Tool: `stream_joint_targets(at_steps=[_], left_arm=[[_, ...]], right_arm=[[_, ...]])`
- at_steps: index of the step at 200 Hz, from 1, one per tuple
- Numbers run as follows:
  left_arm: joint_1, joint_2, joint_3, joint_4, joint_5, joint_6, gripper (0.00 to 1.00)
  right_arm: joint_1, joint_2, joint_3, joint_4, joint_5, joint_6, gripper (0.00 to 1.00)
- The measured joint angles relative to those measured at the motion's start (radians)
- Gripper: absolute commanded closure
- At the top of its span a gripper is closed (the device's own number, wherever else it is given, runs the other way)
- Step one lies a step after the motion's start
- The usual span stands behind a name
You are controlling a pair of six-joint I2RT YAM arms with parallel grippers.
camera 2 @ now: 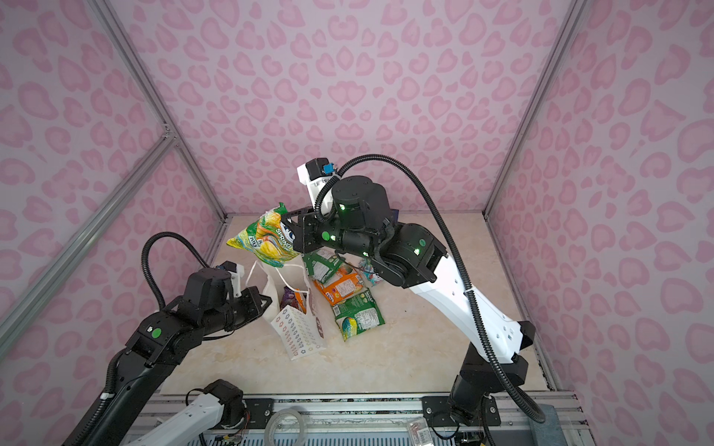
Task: Place the snacks into the paper bag
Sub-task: 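Lift the green packet with the right gripper and carry it toward the bag, then lower the green packet into the bag held by the left gripper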
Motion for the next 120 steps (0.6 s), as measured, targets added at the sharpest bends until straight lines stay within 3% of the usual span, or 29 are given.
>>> stream_joint_targets(at_steps=[64,120], left_arm=[[0.0,-0.002,-0.014,0.014,0.005,0.0,0.94],[0.0,-0.003,-0.014,0.014,0.005,0.0,0.94]], right_arm=[[0.03,0.045,0.182,-0.013,0.01,-0.003,1.0],[0.039,0.071,0.066,-0.011,0.012,0.013,1.0]])
